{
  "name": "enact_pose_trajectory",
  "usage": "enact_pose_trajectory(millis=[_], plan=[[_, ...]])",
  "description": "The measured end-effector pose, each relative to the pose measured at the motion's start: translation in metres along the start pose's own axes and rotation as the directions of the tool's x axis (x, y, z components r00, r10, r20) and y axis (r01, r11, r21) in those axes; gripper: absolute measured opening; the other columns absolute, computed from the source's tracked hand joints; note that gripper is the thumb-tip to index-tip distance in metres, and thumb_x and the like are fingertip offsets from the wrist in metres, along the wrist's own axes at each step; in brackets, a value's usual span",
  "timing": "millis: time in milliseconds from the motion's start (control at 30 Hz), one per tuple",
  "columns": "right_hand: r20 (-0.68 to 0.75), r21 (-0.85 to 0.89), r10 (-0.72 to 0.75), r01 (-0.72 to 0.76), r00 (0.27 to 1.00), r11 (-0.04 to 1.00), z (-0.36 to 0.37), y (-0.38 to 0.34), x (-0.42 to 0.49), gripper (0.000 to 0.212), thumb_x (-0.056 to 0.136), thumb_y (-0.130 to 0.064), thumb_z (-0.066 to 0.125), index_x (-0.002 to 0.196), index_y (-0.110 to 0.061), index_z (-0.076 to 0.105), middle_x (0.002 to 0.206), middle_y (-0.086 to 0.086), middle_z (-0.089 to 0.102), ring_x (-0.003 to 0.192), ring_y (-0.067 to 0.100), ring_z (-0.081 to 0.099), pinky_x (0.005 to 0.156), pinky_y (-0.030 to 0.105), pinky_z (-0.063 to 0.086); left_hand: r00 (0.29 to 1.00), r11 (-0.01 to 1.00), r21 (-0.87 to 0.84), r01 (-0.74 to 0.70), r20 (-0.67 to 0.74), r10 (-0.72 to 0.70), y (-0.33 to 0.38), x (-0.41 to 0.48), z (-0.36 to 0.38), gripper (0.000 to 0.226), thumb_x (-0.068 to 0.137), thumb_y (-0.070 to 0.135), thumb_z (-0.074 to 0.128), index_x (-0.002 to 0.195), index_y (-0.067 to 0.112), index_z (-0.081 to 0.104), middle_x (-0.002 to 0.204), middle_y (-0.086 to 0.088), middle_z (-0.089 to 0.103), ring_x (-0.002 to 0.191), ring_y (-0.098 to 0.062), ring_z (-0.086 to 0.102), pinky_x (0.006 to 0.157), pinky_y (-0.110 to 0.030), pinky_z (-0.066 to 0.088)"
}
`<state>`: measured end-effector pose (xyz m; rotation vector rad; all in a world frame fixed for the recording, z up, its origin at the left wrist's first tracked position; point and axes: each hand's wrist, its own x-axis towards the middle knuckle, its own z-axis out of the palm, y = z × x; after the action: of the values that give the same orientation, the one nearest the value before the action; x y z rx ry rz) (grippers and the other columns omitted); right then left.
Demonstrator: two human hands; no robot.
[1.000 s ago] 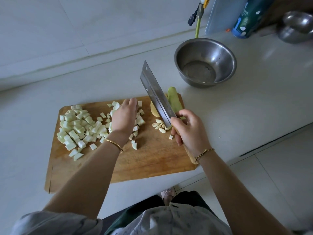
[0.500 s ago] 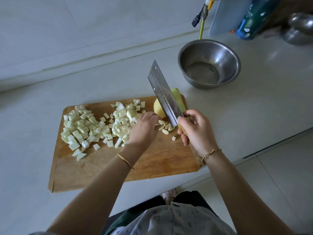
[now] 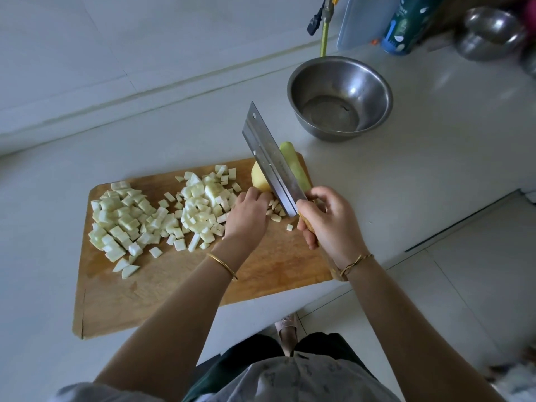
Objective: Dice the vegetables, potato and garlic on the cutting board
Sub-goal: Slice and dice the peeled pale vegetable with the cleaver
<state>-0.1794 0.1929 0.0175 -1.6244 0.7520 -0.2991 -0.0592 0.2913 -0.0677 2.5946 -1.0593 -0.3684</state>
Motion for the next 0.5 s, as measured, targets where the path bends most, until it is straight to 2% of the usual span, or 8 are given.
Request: enact_pose_trajectory(millis=[133, 267, 367, 500], plan=[[-0.017, 0.023, 0.023, -0.022, 1.000, 0.999, 0.002, 0.002, -0.005, 0.010, 0.089, -0.012, 0.058, 0.089, -0.022, 0.056, 0.057, 0.006, 0.057, 0.037, 0.018, 0.042, 0.037, 0.024, 0.035, 1.000, 1.000, -0.009, 0.015, 0.013, -0.015, 0.001, 0.001, -0.001, 0.028, 0.091, 0.012, 0.057, 0.119, 0.011, 0.054, 0.117, -0.007, 0.048, 0.112, -0.028, 0.045, 0.086, -0.044, 0.049], [-0.013, 0.039, 0.019, -0.018, 1.000, 0.999, 0.002, 0.005, -0.008, 0.012, 0.089, -0.012, 0.058, 0.089, -0.023, 0.055, 0.057, 0.005, 0.057, 0.038, 0.018, 0.042, 0.037, 0.025, 0.035, 0.998, 0.997, -0.029, 0.066, -0.015, -0.066, 0.005, -0.004, 0.000, 0.023, 0.092, 0.007, 0.053, 0.115, 0.008, 0.055, 0.116, -0.008, 0.049, 0.110, -0.028, 0.046, 0.084, -0.040, 0.049], [0.028, 0.002, -0.017, 0.017, 0.999, 1.000, -0.001, 0.009, -0.007, 0.012, 0.090, -0.014, 0.059, 0.089, -0.025, 0.054, 0.058, 0.007, 0.059, 0.037, 0.019, 0.043, 0.037, 0.024, 0.035, 0.993, 0.992, -0.049, 0.118, -0.021, -0.119, 0.010, -0.016, 0.003, 0.021, 0.092, 0.006, 0.052, 0.112, 0.007, 0.055, 0.114, -0.009, 0.049, 0.110, -0.028, 0.046, 0.083, -0.039, 0.048], [0.086, -0.017, -0.020, 0.021, 0.996, 1.000, -0.004, 0.017, -0.008, 0.016, 0.090, -0.013, 0.060, 0.082, -0.026, 0.054, 0.058, 0.009, 0.059, 0.036, 0.020, 0.043, 0.036, 0.025, 0.035, 0.977, 0.973, -0.097, 0.211, -0.019, -0.213, 0.025, -0.045, 0.013, 0.007, 0.090, 0.004, 0.050, 0.096, 0.007, 0.050, 0.106, -0.008, 0.045, 0.102, -0.026, 0.045, 0.079, -0.034, 0.043]])
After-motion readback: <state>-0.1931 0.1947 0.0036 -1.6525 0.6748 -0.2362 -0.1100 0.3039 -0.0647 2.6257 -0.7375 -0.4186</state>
